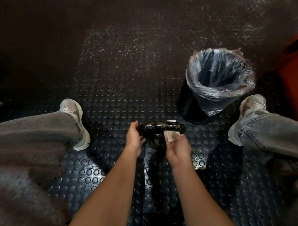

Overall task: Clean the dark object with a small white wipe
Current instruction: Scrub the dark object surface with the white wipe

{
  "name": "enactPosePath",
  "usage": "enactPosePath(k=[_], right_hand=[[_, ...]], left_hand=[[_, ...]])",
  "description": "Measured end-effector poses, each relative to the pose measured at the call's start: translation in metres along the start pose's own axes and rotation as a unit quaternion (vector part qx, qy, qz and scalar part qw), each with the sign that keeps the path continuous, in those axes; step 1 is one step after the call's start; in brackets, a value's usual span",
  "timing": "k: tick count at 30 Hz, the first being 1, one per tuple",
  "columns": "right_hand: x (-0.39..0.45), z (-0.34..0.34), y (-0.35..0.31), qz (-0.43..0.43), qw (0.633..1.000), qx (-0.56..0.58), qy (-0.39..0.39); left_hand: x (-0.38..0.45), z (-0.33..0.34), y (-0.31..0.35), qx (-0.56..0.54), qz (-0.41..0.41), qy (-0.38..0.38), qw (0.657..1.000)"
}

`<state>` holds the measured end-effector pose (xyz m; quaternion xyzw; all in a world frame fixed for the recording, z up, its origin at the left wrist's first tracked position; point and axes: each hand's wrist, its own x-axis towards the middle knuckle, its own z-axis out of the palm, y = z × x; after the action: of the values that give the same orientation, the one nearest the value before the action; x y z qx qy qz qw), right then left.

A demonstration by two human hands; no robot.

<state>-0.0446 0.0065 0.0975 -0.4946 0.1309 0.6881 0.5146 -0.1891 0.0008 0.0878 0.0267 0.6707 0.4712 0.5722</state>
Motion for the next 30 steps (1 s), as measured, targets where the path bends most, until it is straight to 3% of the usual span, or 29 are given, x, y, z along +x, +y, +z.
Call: enactPosePath(k=[2, 4, 8, 11, 15, 21, 25, 28, 30], right_hand=[[-0.005, 0.003, 0.003, -0.043, 0.990, -0.133, -0.012], [-0.002, 0.004, 0.002, -0.047, 0.986, -0.163, 0.001], [0.015, -0.004, -0.008, 0.052, 0.998, 0.001, 0.043], [0.016, -0.007, -0.017, 0.078, 0.994, 0.052, 0.054], [0.006, -0.001, -0.023, 0.045, 0.997, 0.044, 0.044], [-0.016, 0.012, 0.005, -0.031, 0.993, -0.114, 0.012], [0.002, 0.004, -0.005, 0.029, 0.997, 0.052, 0.054], [0.009, -0.011, -0.020, 0.047, 0.995, -0.052, 0.066], [0.003, -0.017, -0.023, 0.010, 0.981, -0.174, 0.081]], left_hand=[[0.004, -0.003, -0.003, 0.004, -0.004, -0.004, 1.000], [0.005, -0.004, -0.004, 0.010, -0.007, -0.006, 1.000], [0.006, -0.004, -0.006, 0.000, -0.017, -0.005, 1.000], [0.008, -0.004, -0.009, -0.012, -0.025, -0.007, 1.000], [0.008, -0.002, -0.012, -0.038, -0.041, -0.014, 0.998], [0.005, -0.004, -0.015, -0.059, -0.053, -0.028, 0.996], [0.009, -0.005, -0.018, -0.067, -0.054, -0.035, 0.996], [0.010, -0.007, -0.020, -0.071, -0.054, -0.037, 0.995], [0.012, -0.007, -0.021, -0.075, -0.055, -0.040, 0.995]])
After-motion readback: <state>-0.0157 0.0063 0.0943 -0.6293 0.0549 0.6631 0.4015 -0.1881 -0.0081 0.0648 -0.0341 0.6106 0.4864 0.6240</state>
